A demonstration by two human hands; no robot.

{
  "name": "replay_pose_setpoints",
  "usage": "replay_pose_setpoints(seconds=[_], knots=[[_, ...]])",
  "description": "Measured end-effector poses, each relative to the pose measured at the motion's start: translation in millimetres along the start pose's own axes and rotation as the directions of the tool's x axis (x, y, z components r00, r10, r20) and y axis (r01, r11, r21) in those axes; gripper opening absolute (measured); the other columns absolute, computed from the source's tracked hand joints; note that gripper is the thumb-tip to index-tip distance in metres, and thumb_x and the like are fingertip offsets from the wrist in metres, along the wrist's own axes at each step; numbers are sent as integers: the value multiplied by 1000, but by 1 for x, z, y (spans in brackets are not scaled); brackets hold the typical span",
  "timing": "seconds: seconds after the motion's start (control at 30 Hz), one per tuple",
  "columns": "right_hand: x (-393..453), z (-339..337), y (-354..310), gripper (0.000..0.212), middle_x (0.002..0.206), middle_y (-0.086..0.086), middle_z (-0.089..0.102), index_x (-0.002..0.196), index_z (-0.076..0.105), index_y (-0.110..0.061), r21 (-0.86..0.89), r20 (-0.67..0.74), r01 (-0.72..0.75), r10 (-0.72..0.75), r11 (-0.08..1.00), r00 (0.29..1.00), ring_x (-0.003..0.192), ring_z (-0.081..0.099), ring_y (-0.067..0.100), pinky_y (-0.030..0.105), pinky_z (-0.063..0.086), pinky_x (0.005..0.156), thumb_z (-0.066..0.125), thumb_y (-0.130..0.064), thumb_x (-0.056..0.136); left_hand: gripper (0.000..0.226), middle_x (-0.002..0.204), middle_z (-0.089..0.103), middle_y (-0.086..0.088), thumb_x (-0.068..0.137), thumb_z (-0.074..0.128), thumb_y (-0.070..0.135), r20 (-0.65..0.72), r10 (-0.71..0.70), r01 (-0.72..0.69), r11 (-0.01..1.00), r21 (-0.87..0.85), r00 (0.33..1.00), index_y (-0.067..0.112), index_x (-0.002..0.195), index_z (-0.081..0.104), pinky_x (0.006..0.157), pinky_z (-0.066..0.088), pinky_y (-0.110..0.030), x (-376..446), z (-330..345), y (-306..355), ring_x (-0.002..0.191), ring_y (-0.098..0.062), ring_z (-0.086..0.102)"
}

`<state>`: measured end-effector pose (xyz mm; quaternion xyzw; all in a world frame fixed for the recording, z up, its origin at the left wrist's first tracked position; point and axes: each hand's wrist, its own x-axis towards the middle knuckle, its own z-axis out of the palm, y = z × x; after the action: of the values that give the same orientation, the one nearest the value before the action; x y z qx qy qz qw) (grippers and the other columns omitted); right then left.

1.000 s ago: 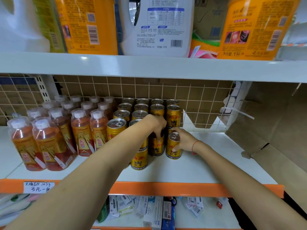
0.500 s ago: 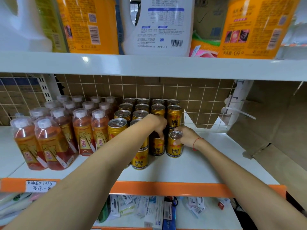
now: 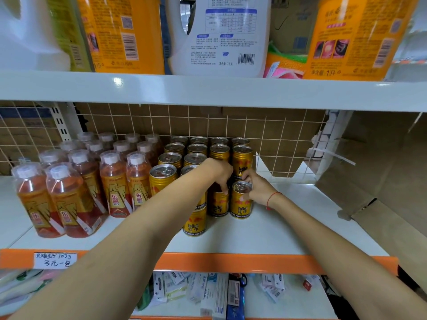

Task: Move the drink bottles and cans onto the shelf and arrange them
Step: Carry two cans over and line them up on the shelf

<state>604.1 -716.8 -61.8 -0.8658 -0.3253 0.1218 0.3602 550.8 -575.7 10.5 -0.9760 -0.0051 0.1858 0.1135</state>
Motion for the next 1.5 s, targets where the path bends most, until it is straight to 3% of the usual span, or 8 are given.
replay_pose_setpoints(seconds=[0.17,0.3,0.43,1.17,1.33,1.5], knots=[[4,2,4,54,110,9,50,106,41,-17,-22,-16,15,-15,1000,1000,99,53,23,28,44,75,77,-1,69,49,118,62,-8,86,65,42,3,7,-7,1000,6,1000,7,120,59,88,52,-35,2,0,-1,105,-24,59],[5,2,7,58,118,14,47,106,38,-22,-17,-23,6,-7,1000,1000,106,53,27,32,49,81,79,-4,68,51,121,60,-7,86,66,42,-1,1,-1,1000,-10,1000,8,123,58,89,51,-35,3,1,-1,107,-24,58],[7,1,8,57,118,13,45,106,38,-20,-11,-12,3,-3,1000,1000,101,51,23,27,44,75,78,-2,69,50,120,60,-7,86,66,41,-4,-4,4,1000,-23,1000,8,123,57,88,51,-34,2,0,-1,106,-23,58],[4,3,6,58,118,11,46,106,37,-21,-47,-30,-8,7,999,1000,107,51,25,30,46,81,78,-3,69,50,124,59,-8,89,62,37,-3,-32,32,999,34,999,8,130,52,86,49,-32,-5,0,11,109,-23,58],[-4,4,0,67,126,11,45,126,35,-16,-109,-44,-5,0,994,999,112,51,27,36,48,91,75,-6,73,40,120,60,-10,94,56,31,-20,-63,63,997,41,998,6,125,55,81,47,-29,-9,9,20,106,-24,59],[-17,4,-5,83,139,12,42,142,27,-16,-198,-66,-6,-8,980,998,125,45,29,41,43,102,75,-15,75,33,122,59,-9,96,52,21,-197,-109,121,991,54,974,8,126,54,73,44,-31,-17,27,30,108,-27,59]])
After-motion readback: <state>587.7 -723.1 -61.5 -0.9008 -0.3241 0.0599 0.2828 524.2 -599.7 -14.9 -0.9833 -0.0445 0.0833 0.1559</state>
